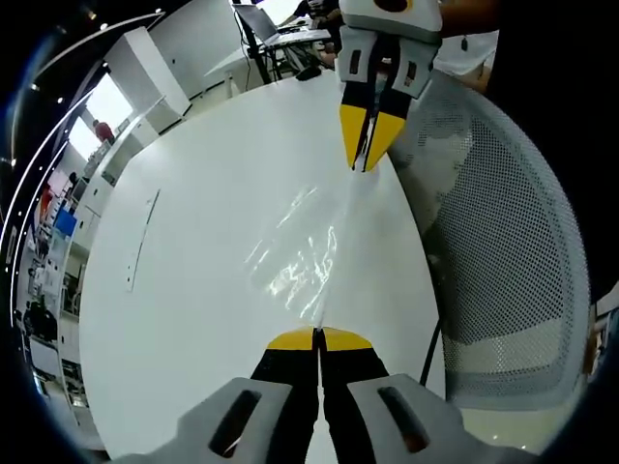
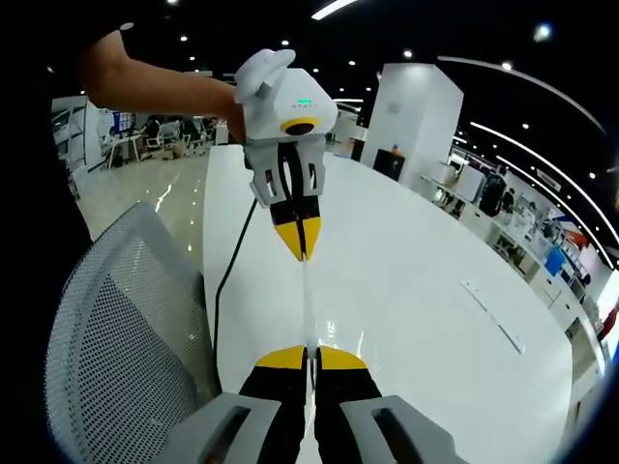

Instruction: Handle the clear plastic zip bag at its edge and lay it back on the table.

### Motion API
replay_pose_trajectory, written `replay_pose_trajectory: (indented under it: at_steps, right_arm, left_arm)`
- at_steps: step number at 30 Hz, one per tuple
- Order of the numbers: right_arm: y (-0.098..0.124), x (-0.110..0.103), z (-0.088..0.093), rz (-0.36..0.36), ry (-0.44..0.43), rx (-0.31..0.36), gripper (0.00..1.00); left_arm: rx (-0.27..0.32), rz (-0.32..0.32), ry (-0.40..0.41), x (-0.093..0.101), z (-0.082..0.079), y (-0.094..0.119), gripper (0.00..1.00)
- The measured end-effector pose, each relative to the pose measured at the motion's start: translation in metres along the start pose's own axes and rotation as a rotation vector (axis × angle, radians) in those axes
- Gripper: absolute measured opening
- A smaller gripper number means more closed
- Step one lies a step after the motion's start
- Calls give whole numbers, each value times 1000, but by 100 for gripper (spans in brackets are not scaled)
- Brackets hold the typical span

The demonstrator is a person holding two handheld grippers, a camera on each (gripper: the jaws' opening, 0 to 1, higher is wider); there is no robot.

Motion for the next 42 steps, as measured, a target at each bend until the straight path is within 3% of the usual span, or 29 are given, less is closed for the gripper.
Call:
replay_pose_trajectory:
  at_steps: [42]
  right_arm:
    - [2, -1, 1, 5, -13, 1, 0]
  left_arm:
    - [-6, 4, -1, -2, 2, 1, 0]
Point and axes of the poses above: the point that each gripper's makers call its tool centre point, and the gripper's own axes: y roughly backward along the fingers, x roughly to its right, z roughly out of its underside, the point moved 3 cm from there along y, roughly backward along the fingers, and after that the axes turned 3 degrees about z, right-handed, at the moved point
